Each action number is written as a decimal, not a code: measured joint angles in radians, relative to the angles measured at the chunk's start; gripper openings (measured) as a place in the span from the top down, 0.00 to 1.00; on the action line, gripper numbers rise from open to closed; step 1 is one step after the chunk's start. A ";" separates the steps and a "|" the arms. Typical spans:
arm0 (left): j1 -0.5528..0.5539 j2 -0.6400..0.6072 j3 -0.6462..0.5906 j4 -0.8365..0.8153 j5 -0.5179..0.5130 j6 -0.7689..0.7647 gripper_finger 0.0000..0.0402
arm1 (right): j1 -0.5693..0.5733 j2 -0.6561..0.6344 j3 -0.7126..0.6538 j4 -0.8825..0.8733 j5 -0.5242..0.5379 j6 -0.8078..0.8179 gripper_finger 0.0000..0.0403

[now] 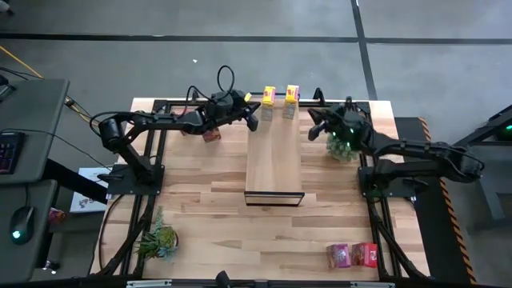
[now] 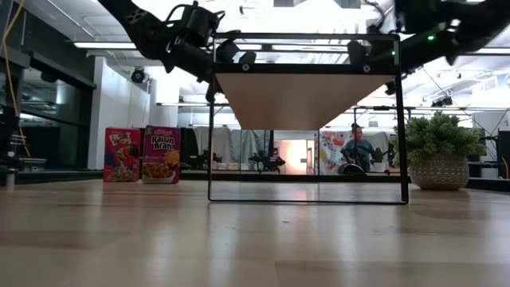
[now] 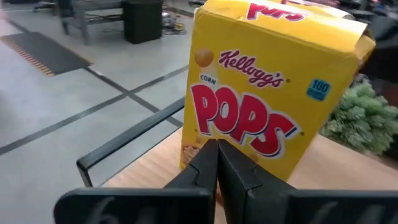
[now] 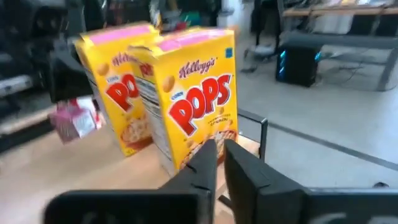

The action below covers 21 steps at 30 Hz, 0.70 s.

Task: Stack cereal on shelf
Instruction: Adjust the yellow cereals box on the shelf

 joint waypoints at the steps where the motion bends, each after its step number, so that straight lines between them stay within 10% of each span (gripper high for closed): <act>1: 0.006 0.000 0.000 0.001 0.024 0.019 1.00 | -0.029 0.022 0.031 -0.039 -0.050 -0.007 0.96; 7: 0.038 0.000 0.000 0.006 0.120 0.071 1.00 | -0.120 0.201 0.206 -0.212 -0.255 -0.095 0.99; 21: 0.041 0.124 0.000 0.072 0.161 0.086 1.00 | -0.144 0.321 0.282 -0.264 -0.280 -0.125 1.00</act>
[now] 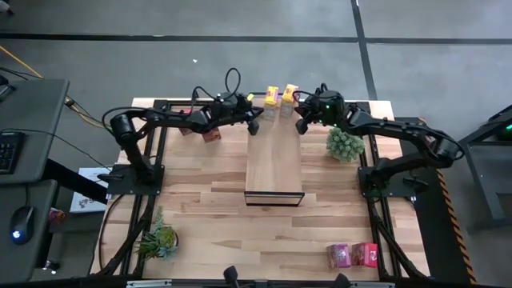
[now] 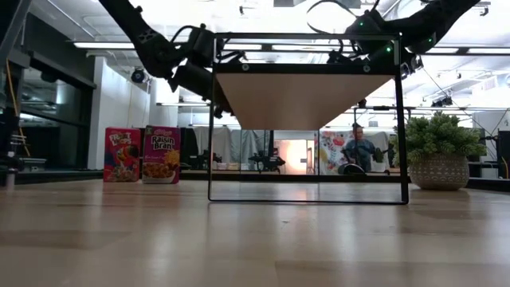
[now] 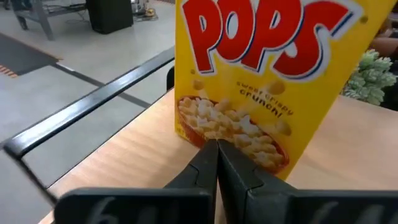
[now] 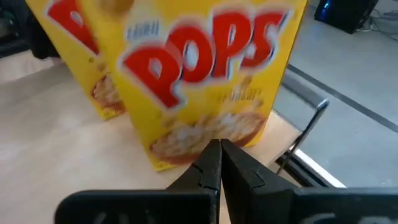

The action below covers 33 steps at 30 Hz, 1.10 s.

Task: Stack cereal on shelf
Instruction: Adjust the yellow cereals box on the shelf

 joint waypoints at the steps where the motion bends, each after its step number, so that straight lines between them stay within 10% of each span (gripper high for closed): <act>1: 0.000 0.006 0.000 0.006 0.000 0.000 1.00 | -0.001 0.000 0.001 0.001 -0.005 0.000 1.00; 33: 0.012 0.016 0.000 0.137 -0.096 -0.083 1.00 | -0.044 0.000 0.005 0.116 -0.087 -0.048 1.00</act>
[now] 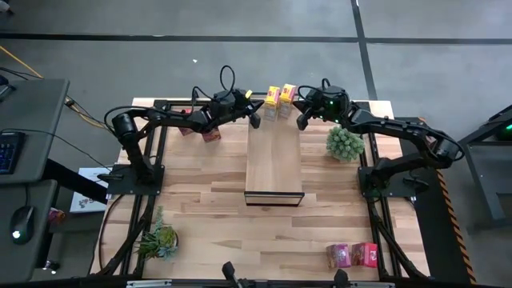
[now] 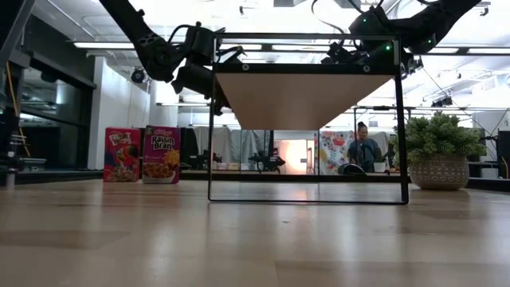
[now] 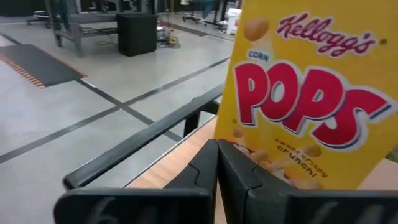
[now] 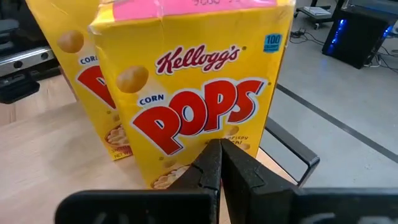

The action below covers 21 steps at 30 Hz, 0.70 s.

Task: Stack cereal on shelf
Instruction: Adjust the yellow cereals box on the shelf

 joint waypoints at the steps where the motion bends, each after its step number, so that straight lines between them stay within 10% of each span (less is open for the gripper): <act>1: 0.000 0.000 0.000 0.000 -0.011 -0.011 1.00 | 0.000 0.000 0.000 0.000 0.000 0.001 1.00; 21: -0.050 0.148 0.067 0.126 -0.050 -0.064 1.00 | 0.000 0.000 0.000 0.000 -0.100 0.027 1.00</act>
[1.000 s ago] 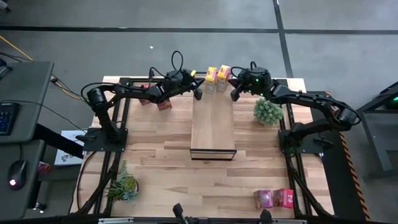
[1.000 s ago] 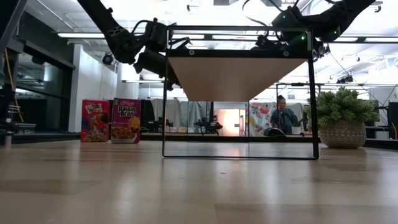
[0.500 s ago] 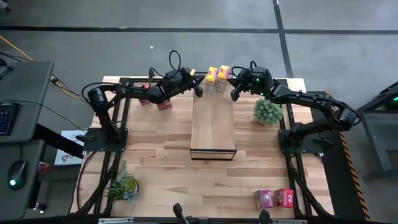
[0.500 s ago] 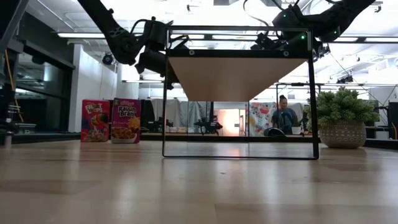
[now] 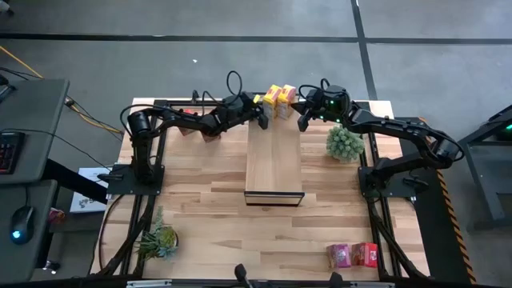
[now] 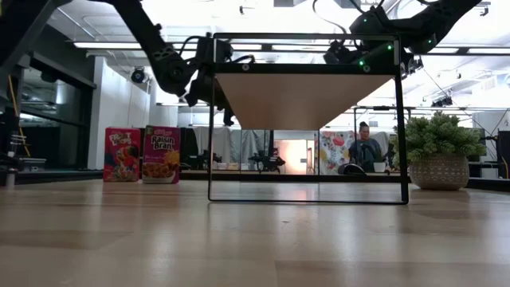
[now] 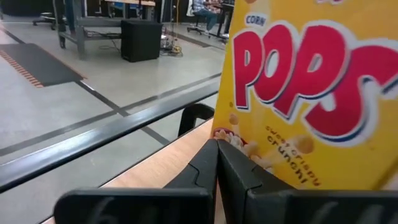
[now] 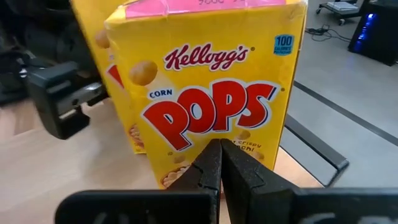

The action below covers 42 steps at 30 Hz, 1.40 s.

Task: Stack cereal on shelf
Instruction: Adjust the yellow cereals box on the shelf

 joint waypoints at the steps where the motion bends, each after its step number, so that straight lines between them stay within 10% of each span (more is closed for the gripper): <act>1: -0.002 0.001 0.004 -0.004 -0.006 -0.001 1.00 | 0.000 0.000 0.000 0.001 -0.004 0.000 1.00; 42: 0.000 -0.012 0.015 -0.039 -0.086 0.176 1.00 | 0.000 -0.095 0.000 -0.155 0.118 0.001 1.00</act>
